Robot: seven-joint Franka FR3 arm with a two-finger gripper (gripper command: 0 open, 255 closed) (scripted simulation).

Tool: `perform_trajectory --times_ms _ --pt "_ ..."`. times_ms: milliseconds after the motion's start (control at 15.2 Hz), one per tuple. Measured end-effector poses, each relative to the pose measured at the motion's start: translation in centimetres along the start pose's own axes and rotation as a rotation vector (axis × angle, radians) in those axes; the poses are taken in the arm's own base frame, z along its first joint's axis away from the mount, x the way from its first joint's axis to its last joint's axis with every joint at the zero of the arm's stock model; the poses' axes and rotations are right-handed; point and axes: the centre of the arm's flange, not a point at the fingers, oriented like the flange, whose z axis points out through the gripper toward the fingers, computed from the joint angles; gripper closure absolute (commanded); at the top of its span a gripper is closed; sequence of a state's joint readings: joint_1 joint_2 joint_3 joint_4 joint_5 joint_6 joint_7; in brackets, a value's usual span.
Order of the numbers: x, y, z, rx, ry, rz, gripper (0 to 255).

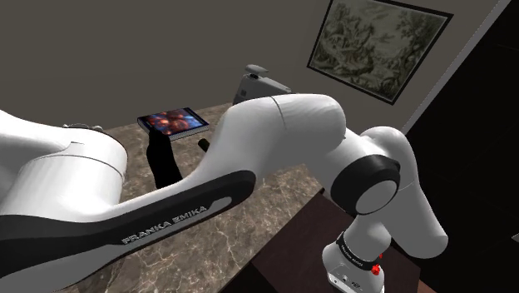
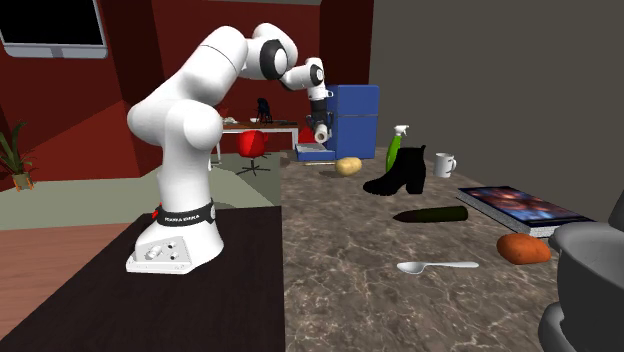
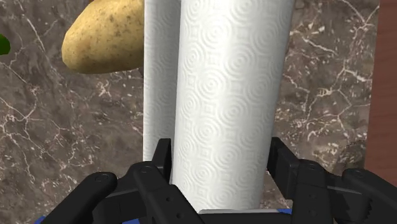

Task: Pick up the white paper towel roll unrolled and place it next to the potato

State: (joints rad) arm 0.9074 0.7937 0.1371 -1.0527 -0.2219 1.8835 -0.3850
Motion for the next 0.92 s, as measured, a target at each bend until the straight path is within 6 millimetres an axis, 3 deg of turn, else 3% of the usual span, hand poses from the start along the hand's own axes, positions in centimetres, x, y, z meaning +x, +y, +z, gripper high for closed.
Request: perform_trajectory --times_ms 198,924 --pt "-2.4 1.2 -0.5 0.001 0.000 0.000 255" --pt "-16.5 4.8 0.1 0.000 -0.001 0.001 255"
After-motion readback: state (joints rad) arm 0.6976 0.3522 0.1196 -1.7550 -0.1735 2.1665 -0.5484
